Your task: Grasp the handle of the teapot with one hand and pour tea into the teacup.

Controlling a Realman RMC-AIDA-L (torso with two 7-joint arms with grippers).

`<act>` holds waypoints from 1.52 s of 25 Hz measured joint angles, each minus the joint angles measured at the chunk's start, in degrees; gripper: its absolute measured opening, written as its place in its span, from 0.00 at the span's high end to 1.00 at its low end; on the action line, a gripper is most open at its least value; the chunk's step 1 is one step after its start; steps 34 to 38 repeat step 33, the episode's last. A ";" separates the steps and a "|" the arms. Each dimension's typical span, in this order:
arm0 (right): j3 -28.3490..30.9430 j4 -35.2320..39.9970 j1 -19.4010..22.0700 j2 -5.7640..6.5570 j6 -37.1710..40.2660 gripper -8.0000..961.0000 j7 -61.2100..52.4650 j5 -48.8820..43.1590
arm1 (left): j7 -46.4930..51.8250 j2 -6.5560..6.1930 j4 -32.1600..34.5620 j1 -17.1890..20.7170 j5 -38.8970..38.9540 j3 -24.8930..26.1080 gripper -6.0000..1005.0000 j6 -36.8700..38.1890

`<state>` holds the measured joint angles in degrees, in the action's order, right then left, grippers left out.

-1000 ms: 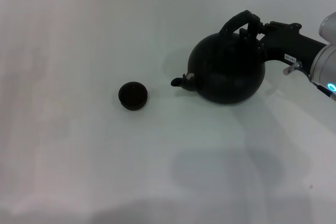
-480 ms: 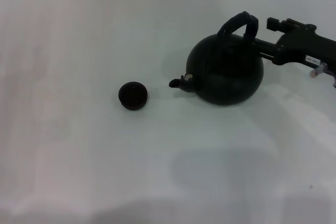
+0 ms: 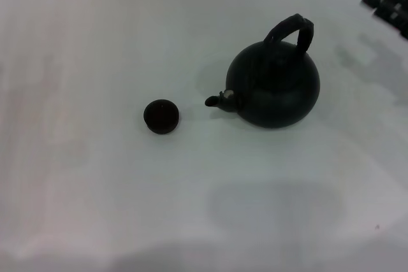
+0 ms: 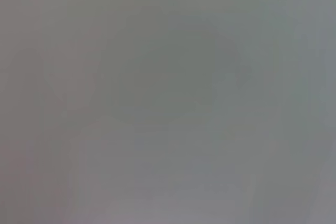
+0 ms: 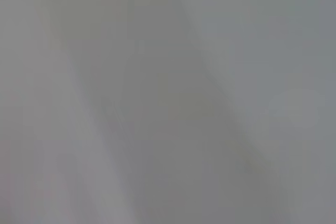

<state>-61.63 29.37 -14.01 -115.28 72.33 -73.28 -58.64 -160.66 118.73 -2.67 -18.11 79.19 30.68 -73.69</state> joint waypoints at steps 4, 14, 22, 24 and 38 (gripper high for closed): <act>6.04 -14.44 -4.12 -0.16 7.57 0.13 15.85 9.52 | 0.00 0.00 -0.02 -0.36 0.00 0.00 0.14 0.04; 6.28 -24.48 -7.91 -0.90 3.09 0.14 43.59 16.68 | -0.01 0.05 0.03 -0.97 0.00 -0.01 0.14 0.14; 6.51 -24.89 -8.25 -0.66 1.63 0.14 43.88 18.35 | -0.01 0.10 -0.12 -0.87 0.00 0.00 0.14 0.74; 6.53 -24.99 -8.25 -0.63 1.59 0.14 43.83 18.84 | -0.01 0.10 -0.21 -0.83 0.00 0.00 0.14 0.75; 6.59 -25.31 -8.31 -0.61 1.53 0.14 43.55 19.44 | 0.11 0.16 -0.77 -1.08 -0.09 -0.01 0.14 0.75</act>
